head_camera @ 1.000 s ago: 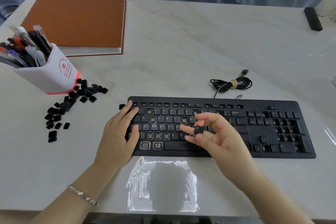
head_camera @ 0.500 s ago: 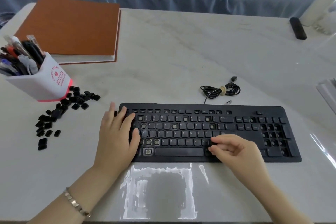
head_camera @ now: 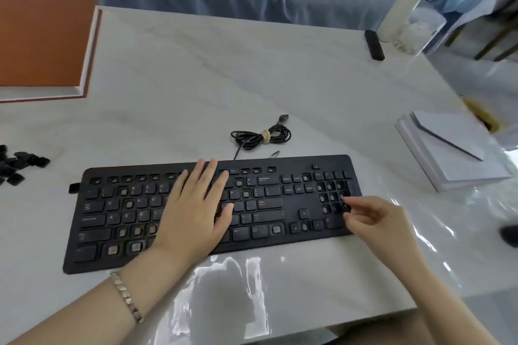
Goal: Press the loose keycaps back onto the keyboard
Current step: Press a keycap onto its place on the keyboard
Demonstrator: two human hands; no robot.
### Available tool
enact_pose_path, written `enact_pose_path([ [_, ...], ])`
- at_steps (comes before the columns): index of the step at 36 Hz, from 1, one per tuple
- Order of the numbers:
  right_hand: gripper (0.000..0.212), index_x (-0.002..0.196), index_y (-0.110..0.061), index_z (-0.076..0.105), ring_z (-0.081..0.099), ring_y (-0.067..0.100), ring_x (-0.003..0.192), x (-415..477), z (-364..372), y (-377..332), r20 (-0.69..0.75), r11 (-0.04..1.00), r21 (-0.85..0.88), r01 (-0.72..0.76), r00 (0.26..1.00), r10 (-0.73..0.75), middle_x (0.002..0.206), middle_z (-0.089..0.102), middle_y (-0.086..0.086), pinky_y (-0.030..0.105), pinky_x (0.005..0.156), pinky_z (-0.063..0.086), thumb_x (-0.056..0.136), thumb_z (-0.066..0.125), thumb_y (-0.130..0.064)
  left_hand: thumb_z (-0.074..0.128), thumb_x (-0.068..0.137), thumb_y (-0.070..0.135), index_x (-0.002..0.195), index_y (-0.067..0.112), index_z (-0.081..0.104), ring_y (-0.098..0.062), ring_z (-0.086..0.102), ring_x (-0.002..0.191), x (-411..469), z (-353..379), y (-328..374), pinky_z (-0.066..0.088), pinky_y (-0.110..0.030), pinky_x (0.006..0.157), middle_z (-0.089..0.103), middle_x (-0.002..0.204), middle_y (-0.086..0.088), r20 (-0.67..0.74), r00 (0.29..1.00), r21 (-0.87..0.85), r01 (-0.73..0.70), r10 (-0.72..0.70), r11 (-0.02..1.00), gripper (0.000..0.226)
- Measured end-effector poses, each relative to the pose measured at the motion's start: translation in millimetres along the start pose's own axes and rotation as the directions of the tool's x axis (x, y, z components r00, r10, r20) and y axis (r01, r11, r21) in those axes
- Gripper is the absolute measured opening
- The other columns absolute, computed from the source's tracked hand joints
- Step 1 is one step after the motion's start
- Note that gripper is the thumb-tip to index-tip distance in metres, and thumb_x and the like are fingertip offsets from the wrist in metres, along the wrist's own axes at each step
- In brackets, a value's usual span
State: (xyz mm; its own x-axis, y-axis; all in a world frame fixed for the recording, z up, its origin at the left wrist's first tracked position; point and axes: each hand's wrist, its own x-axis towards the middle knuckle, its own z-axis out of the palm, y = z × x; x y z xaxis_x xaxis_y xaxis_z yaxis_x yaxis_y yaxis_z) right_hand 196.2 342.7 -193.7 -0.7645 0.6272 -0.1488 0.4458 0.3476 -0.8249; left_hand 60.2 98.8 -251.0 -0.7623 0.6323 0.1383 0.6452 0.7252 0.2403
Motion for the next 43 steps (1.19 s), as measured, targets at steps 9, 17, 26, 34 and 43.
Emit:
enact_pose_path([
  [9, 0.036, 0.080, -0.033, 0.063, 0.062, 0.007, 0.067, 35.3, -19.6, 19.2, 0.072, 0.961, -0.223, 0.161, 0.986, -0.148, 0.082, 0.061, -0.008, 0.009, 0.068, 0.048, 0.075, 0.069, 0.002, 0.035, 0.088, 0.036, 0.127, 0.003, 0.057, -0.030, 0.035, 0.133, 0.2, 1.0, 2.5, 0.021, -0.042, 0.109, 0.047, 0.140, -0.019, -0.026, 1.000, 0.010, 0.006, -0.006, 1.000, 0.055],
  [17, 0.029, 0.099, -0.015, 0.072, 0.063, 0.012, 0.082, 48.0, -13.1, 19.1, 0.238, 0.858, -0.366, 0.359, 0.928, -0.286, 0.087, 0.064, -0.011, 0.021, 0.080, 0.048, 0.074, 0.072, 0.000, 0.035, 0.089, 0.037, 0.128, 0.004, 0.056, -0.030, 0.037, 0.134, -0.6, 0.7, 3.2, 0.021, -0.041, 0.110, 0.046, 0.141, -0.018, -0.026, 1.000, 0.011, 0.014, -0.013, 1.000, 0.055],
  [26, 0.026, 0.100, -0.016, 0.073, 0.056, 0.003, 0.083, 50.0, -9.9, 19.7, 0.294, 0.803, -0.427, 0.415, 0.904, -0.311, 0.092, 0.057, -0.019, 0.005, 0.076, 0.040, 0.078, 0.071, -0.003, 0.036, 0.088, 0.038, 0.128, 0.005, 0.057, -0.028, 0.033, 0.135, -0.7, 1.3, 2.6, 0.020, -0.041, 0.110, 0.046, 0.142, -0.017, -0.041, 0.999, -0.017, 0.015, -0.016, 1.000, 0.055],
  [34, 0.022, 0.102, -0.014, 0.073, 0.051, 0.003, 0.081, 49.5, -10.7, 17.2, 0.353, 0.751, -0.474, 0.460, 0.880, -0.317, 0.092, 0.053, -0.020, 0.005, 0.072, 0.033, 0.082, 0.068, -0.006, 0.036, 0.088, 0.038, 0.128, 0.004, 0.057, -0.027, 0.032, 0.135, -0.3, 2.3, 2.2, 0.022, -0.042, 0.110, 0.046, 0.141, -0.017, -0.050, 0.999, -0.038, 0.013, -0.015, 0.999, 0.055],
  [43, 0.018, 0.082, -0.007, 0.076, 0.058, 0.014, 0.072, 40.1, -3.6, 25.4, 0.149, 0.757, -0.464, 0.460, 0.883, -0.446, 0.077, 0.065, 0.000, -0.003, 0.076, 0.034, 0.069, 0.076, 0.006, 0.036, 0.088, 0.038, 0.128, 0.005, 0.057, -0.026, 0.031, 0.135, -0.8, 2.1, 1.7, 0.020, -0.040, 0.111, 0.045, 0.142, -0.016, -0.047, 0.999, -0.040, 0.015, -0.016, 0.999, 0.055],
])
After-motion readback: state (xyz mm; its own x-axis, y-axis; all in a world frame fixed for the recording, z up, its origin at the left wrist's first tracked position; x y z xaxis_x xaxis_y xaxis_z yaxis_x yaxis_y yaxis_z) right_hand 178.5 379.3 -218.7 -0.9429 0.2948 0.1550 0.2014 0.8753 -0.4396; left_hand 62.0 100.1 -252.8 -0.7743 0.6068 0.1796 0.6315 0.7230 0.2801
